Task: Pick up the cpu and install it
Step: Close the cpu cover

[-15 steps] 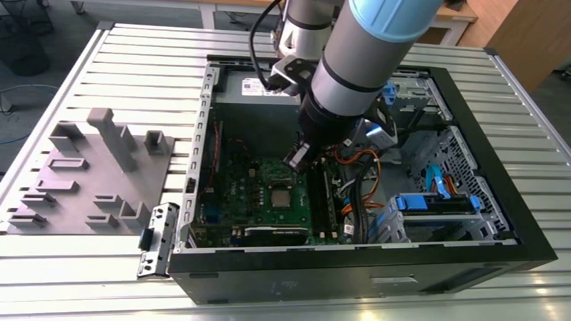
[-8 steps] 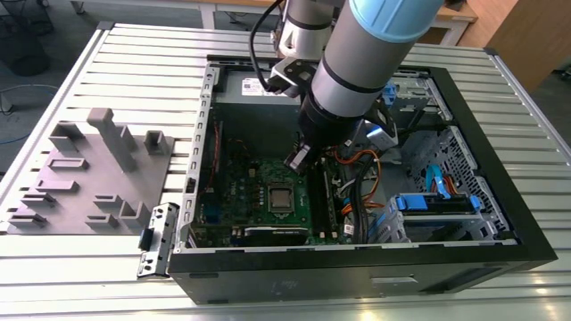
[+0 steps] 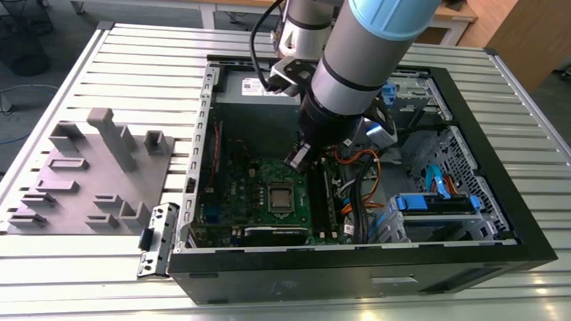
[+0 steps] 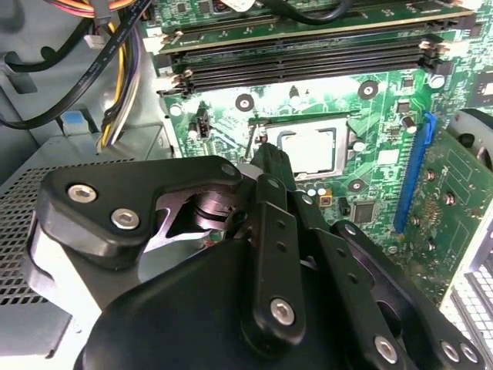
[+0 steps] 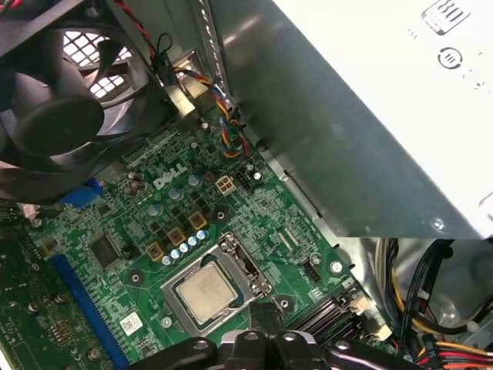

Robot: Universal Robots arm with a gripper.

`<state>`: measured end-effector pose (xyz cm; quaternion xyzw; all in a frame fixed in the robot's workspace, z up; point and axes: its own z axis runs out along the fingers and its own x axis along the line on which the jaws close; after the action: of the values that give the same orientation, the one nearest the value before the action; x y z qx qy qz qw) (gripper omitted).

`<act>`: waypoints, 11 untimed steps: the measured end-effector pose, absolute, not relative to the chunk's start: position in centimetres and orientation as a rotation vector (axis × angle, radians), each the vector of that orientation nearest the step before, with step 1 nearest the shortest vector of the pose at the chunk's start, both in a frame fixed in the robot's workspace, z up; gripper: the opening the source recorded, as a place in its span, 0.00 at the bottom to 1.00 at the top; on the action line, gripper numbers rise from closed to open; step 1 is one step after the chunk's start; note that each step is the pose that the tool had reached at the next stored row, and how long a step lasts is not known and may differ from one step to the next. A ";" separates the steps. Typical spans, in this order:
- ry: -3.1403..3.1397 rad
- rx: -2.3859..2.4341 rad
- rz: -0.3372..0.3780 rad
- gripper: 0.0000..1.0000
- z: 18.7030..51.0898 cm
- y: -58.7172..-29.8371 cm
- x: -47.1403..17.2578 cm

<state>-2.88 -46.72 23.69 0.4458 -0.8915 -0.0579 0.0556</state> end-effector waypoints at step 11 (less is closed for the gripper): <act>-2.700 1.364 -0.175 0.11 23.6 -45.7 -2.7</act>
<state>-2.74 -45.68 23.56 0.4496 -0.8896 -0.0576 0.0559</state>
